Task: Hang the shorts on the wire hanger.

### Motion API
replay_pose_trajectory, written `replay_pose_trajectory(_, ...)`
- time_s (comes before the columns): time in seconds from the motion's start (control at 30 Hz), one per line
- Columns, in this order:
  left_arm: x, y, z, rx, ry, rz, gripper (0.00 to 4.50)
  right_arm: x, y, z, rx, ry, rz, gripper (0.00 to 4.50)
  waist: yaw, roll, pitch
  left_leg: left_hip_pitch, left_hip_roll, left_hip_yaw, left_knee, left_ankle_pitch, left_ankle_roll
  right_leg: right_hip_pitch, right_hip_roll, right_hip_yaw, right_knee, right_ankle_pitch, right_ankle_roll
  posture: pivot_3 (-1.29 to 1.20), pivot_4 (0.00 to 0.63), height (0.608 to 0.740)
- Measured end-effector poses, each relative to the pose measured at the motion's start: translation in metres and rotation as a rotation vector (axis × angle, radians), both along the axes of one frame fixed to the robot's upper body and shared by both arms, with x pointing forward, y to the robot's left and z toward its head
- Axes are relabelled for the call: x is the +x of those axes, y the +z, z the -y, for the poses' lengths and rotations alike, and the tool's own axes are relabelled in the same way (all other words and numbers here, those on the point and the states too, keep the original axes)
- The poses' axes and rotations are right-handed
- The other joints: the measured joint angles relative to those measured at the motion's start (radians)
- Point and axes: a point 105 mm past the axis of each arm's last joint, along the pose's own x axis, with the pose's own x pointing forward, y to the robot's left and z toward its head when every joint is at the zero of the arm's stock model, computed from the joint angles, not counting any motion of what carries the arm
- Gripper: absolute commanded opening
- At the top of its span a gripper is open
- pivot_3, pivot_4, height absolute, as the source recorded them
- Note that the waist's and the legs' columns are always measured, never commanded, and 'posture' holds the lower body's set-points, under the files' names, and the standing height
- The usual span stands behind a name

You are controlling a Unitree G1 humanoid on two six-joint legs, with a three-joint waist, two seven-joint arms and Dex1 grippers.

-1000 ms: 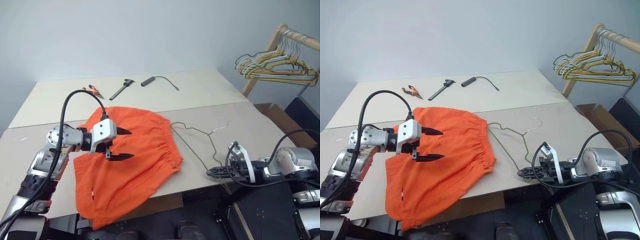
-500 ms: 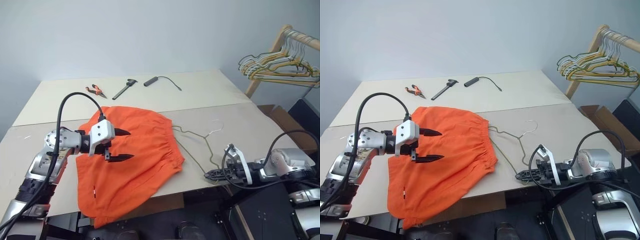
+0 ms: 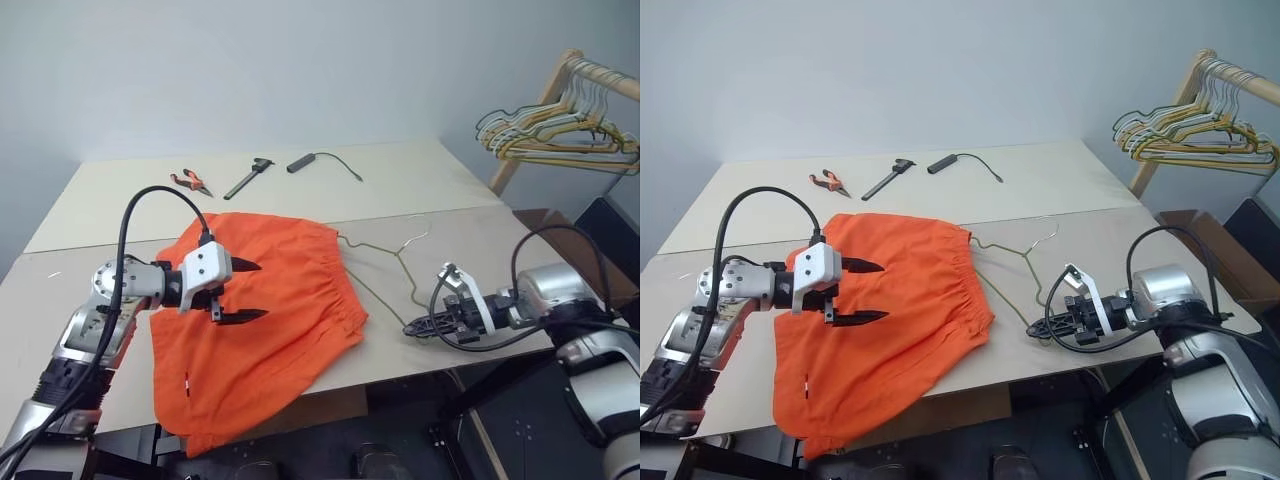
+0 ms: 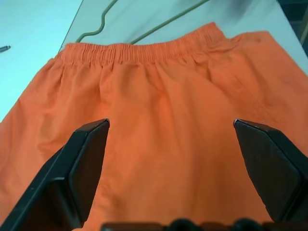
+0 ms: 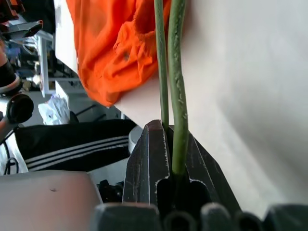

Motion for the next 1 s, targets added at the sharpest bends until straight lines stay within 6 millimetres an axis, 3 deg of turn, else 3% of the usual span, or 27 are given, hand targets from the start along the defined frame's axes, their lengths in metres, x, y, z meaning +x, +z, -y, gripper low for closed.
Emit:
replay_pose_trajectory(0.17,-0.003,-0.004,-0.001,0.002,0.010,-0.005,4.49,0.005,-0.010,-0.006,-0.026,0.046,-0.013,0.00,0.003,0.000,0.000,0.000,0.000,0.000,0.001,0.000,0.000,-0.001,0.000,0.000,0.001,0.000,0.000,0.03,0.000,0.740)
replay_pose_trajectory(0.5,-0.003,-0.003,0.001,-0.004,0.027,0.015,4.49,0.026,-0.013,-0.018,-0.086,0.074,0.043,0.00,0.004,0.001,0.000,0.000,0.000,0.000,0.001,0.000,-0.001,0.000,0.000,-0.001,0.002,0.000,0.000,0.04,0.000,0.740)
replay_pose_trajectory(1.0,-0.005,-0.006,0.004,-0.015,0.031,0.016,4.49,0.050,0.001,-0.029,-0.025,-0.003,0.162,0.00,0.005,0.001,0.000,0.000,0.000,0.000,0.001,0.001,-0.001,-0.001,-0.001,-0.001,0.003,0.000,-0.001,0.04,0.000,0.740)
